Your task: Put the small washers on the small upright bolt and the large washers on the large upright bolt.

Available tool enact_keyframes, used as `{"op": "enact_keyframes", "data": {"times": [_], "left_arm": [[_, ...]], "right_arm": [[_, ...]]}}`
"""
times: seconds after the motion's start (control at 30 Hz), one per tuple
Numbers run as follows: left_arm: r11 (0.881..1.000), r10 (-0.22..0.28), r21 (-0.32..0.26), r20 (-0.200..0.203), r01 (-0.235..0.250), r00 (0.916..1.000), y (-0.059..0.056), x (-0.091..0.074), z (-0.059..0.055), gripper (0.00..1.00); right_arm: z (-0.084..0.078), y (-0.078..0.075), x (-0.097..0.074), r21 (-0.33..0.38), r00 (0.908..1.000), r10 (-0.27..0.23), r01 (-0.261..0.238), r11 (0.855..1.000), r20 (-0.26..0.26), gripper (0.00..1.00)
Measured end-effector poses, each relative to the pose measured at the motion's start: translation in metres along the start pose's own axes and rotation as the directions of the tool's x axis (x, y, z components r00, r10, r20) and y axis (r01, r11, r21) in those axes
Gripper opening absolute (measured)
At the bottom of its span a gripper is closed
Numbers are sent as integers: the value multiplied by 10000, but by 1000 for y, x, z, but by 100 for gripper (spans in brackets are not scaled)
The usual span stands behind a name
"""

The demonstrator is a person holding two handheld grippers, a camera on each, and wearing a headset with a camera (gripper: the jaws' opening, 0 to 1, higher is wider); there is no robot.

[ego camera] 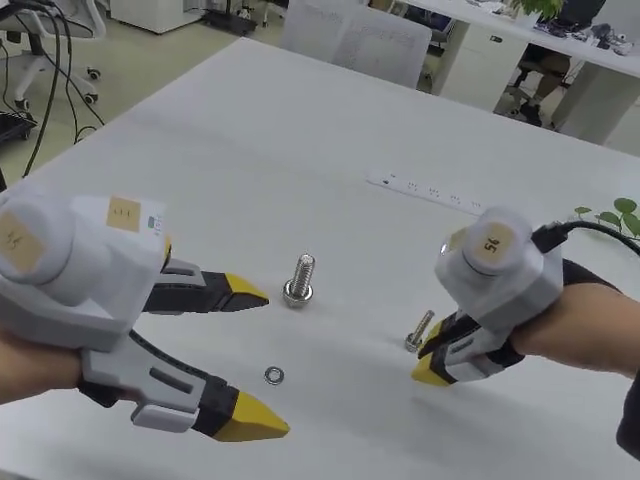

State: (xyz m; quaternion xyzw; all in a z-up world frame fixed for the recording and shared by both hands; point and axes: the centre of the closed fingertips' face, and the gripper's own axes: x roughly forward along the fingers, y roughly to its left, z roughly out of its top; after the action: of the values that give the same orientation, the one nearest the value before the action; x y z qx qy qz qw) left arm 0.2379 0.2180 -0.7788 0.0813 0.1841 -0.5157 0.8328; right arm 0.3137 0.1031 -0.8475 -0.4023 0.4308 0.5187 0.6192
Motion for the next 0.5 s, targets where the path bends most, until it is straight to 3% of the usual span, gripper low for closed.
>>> {"op": "enact_keyframes", "data": {"times": [0.5], "left_arm": [[9999, 164, 26, 22, -164, 9999, 0, -4, 1, 71]], "right_arm": [[43, 36, 19, -1356, 9977, 679, -665, 9885, 60, 16]]}}
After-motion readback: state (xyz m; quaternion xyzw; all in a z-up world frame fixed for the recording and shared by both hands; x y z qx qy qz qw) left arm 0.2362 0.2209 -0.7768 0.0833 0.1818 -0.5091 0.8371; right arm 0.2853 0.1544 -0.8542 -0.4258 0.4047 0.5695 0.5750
